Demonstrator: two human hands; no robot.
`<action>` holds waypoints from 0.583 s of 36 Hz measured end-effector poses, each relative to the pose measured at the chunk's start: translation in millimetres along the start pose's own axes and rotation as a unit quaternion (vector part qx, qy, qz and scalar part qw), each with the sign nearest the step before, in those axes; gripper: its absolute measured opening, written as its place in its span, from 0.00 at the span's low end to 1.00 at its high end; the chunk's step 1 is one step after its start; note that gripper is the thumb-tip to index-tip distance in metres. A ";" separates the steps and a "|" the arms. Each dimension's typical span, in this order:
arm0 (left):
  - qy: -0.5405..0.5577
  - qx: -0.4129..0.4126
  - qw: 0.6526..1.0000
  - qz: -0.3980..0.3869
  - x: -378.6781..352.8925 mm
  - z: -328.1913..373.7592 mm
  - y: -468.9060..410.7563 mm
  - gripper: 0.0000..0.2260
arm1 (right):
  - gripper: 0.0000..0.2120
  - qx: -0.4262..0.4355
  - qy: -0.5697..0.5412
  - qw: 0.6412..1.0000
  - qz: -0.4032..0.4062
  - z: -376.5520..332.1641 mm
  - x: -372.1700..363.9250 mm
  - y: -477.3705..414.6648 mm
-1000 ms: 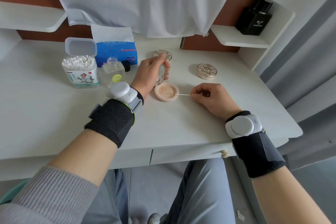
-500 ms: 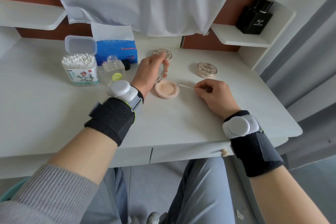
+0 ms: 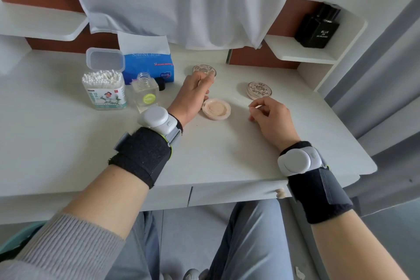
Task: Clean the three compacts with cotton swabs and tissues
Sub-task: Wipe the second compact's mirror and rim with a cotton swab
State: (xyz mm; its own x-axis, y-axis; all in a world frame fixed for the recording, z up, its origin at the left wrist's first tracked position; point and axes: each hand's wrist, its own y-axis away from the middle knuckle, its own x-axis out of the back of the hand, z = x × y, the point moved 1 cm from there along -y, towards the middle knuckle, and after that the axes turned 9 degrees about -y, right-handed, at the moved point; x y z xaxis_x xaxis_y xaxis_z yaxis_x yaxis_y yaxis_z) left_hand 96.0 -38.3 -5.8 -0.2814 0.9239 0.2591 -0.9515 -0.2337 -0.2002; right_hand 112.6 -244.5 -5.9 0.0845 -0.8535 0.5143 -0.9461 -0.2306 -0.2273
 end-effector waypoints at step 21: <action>-0.055 0.022 0.998 -0.025 -0.8 -7.3 3.4 0.18 | 0.04 0.075 0.116 0.990 -0.032 -22.6 -35.8 12.8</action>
State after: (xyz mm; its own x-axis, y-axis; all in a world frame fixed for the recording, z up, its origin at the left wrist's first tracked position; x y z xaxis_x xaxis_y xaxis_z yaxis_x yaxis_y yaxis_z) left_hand 94.0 -37.7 -13.5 -0.2440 0.8965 0.3697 -0.9683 -0.2044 -0.1433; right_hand 90.5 -206.3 -8.6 0.0516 -0.7093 0.7030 -0.8827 -0.3616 -0.3000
